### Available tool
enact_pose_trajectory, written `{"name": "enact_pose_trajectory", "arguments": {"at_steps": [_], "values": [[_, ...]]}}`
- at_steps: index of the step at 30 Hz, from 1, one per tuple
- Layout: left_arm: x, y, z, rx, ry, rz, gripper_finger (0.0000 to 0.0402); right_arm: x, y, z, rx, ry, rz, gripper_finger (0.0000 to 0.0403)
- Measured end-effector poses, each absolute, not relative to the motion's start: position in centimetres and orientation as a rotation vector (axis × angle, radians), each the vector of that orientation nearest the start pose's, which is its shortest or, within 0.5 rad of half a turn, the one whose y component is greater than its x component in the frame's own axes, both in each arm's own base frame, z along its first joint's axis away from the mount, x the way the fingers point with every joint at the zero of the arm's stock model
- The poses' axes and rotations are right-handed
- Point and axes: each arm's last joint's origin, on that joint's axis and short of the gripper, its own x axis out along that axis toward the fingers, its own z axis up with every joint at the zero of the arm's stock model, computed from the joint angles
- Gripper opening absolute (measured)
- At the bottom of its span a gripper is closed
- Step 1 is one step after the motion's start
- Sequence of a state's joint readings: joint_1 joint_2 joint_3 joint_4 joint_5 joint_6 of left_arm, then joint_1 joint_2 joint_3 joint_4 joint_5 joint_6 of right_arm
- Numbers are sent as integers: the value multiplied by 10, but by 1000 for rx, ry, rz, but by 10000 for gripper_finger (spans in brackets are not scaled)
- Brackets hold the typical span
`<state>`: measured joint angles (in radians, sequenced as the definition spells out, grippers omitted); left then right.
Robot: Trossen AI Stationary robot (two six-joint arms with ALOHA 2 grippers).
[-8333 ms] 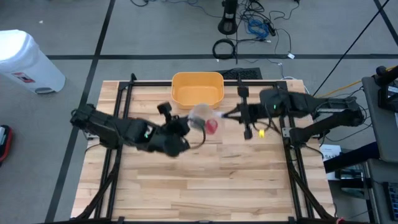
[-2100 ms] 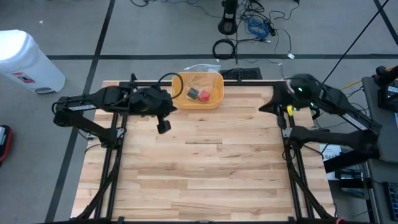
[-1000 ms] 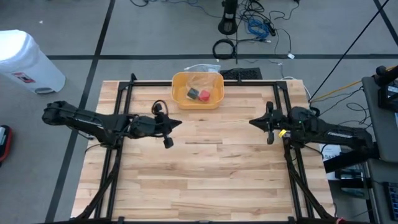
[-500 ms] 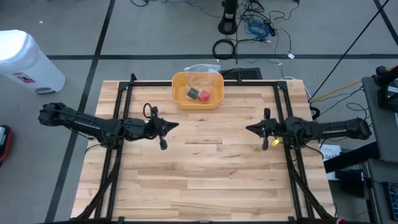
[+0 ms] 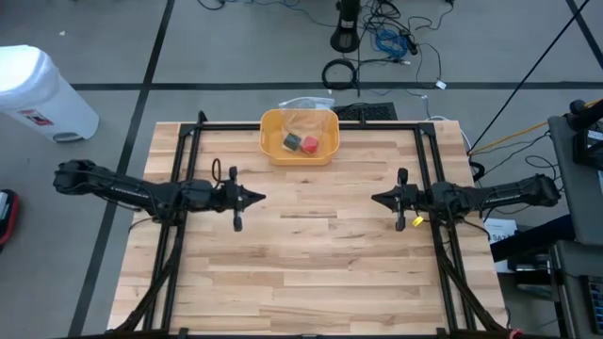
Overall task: Roll bandage
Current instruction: Return to Home Position
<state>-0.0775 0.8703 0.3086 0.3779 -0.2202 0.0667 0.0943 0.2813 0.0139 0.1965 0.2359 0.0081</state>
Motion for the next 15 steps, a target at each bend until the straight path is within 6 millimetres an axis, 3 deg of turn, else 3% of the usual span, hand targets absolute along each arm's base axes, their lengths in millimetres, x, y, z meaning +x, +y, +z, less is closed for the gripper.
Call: {"name": "enact_pose_trajectory", "arguments": {"at_steps": [15], "values": [[142, -2, 183, 90, 79, 89, 10, 114, 4, 162, -17, 78, -136, 1]]}}
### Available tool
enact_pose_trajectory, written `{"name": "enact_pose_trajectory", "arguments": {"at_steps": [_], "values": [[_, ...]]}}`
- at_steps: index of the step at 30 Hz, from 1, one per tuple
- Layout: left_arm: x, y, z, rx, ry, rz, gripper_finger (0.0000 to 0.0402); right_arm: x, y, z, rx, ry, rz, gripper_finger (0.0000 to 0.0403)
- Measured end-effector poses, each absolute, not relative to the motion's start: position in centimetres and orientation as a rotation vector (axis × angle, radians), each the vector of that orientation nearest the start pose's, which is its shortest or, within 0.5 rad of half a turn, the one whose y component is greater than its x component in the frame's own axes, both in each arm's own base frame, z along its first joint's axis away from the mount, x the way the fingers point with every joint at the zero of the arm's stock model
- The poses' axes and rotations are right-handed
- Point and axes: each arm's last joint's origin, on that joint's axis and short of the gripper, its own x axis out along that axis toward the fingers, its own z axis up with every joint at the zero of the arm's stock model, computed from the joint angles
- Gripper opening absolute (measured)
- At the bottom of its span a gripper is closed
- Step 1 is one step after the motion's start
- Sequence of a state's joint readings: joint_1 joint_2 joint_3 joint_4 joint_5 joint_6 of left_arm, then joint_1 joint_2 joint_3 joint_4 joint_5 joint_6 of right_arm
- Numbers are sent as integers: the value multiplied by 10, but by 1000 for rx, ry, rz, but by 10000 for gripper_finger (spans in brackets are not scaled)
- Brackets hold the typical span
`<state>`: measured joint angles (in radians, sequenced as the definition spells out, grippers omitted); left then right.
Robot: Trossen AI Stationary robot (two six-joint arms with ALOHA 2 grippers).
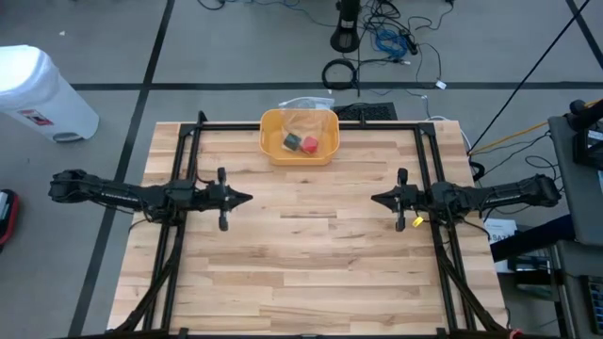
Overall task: Roll bandage
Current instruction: Return to Home Position
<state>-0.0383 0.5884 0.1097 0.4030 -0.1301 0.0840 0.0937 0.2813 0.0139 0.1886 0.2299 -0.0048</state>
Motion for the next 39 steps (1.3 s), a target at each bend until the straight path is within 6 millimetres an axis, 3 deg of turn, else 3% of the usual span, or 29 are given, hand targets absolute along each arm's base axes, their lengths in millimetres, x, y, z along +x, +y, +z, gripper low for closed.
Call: {"name": "enact_pose_trajectory", "arguments": {"at_steps": [24, 39], "values": [[93, 2, 180, 63, 22, 141, 10, 110, 4, 166, -53, 45, -126, 1], [92, 2, 179, 68, 47, 147, 10, 93, 4, 178, -39, 24, -82, 1]]}}
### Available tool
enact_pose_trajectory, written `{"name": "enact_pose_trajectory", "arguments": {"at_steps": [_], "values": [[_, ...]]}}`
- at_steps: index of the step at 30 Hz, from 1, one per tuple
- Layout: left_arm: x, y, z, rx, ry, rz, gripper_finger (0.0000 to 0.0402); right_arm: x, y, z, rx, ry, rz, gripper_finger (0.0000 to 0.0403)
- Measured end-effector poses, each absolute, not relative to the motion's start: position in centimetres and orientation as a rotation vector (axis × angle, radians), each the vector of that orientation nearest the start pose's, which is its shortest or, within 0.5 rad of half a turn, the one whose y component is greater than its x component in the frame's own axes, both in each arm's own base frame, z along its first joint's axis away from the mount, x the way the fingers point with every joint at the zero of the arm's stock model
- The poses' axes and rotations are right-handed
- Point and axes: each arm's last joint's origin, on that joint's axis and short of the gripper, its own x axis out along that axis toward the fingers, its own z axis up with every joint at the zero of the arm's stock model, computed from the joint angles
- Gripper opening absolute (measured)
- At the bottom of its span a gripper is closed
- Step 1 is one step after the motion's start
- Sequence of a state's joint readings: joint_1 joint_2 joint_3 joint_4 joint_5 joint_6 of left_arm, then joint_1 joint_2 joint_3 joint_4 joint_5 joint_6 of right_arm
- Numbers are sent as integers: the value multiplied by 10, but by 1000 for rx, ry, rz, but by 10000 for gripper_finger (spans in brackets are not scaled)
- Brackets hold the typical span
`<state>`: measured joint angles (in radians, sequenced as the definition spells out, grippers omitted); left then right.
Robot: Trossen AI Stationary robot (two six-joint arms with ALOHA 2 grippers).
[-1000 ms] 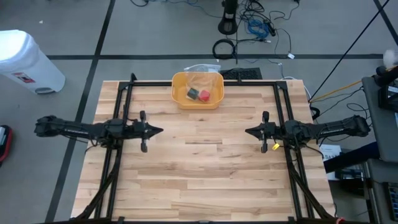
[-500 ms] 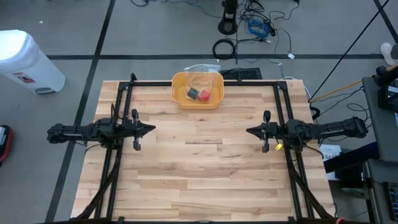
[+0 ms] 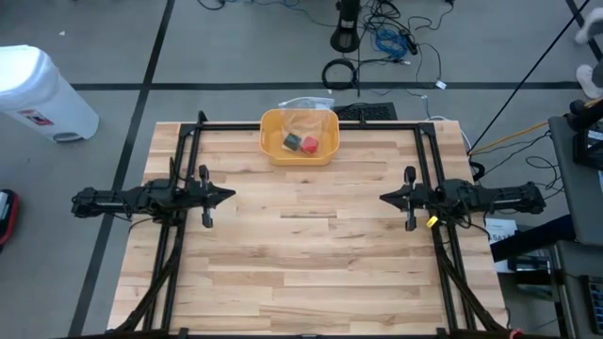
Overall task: Roll bandage
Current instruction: Return to Home Position
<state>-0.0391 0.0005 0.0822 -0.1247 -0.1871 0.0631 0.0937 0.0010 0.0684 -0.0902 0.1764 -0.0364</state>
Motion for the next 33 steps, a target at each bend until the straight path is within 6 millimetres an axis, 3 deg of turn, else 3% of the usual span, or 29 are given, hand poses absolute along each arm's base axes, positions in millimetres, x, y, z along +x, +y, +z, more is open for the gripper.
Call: {"name": "enact_pose_trajectory", "arguments": {"at_steps": [19, 33], "values": [[92, 2, 180, 76, 38, 146, 10, 97, 7, 171, -12, -43, 16, 1], [93, -1, 172, 96, 61, 48, 10, 97, 7, 171, -17, -41, 17, 1]]}}
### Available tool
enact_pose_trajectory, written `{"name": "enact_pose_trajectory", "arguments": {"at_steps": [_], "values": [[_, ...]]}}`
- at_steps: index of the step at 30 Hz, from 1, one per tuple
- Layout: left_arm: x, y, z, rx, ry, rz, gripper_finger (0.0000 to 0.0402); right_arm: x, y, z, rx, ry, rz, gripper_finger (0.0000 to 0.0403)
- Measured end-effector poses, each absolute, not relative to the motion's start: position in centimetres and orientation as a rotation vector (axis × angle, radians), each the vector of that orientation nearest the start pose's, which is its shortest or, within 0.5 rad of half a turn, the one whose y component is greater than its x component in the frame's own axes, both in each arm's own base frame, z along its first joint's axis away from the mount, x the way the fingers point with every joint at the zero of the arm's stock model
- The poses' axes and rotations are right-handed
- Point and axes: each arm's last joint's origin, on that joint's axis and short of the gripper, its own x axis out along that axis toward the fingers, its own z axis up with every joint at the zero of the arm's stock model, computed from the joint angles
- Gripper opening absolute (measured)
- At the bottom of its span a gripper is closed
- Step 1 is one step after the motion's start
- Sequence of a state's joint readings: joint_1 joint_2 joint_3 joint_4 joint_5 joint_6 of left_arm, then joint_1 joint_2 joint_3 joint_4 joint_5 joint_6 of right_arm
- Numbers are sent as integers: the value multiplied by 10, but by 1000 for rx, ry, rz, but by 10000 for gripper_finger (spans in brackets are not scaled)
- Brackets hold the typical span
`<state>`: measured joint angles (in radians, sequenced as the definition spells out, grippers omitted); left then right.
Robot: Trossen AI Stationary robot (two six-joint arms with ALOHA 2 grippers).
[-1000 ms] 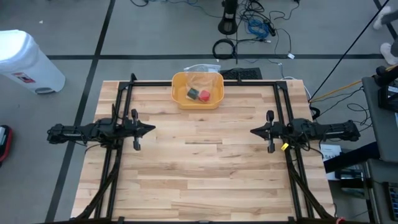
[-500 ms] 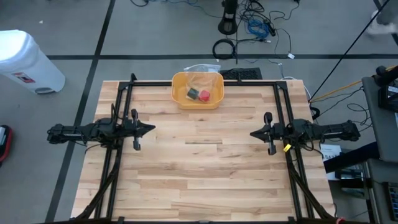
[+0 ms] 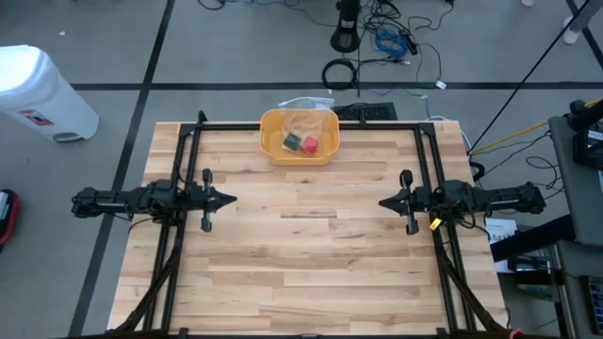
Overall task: Roll bandage
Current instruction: Return to Home Position
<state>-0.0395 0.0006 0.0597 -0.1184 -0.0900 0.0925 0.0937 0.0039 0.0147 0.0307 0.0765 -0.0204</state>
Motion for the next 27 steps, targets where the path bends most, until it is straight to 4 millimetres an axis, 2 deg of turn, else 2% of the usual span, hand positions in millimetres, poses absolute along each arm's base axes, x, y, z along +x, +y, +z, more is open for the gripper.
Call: {"name": "enact_pose_trajectory", "arguments": {"at_steps": [5, 9, 27], "values": [[94, -2, 172, 88, 60, 31, 10, 97, 7, 171, -18, -42, 17, 1], [97, -3, 168, 85, -26, -17, 10, 97, 7, 171, -19, -41, 17, 1], [98, -4, 166, 83, -9, -52, 10, 97, 7, 171, -19, -41, 16, 1]]}}
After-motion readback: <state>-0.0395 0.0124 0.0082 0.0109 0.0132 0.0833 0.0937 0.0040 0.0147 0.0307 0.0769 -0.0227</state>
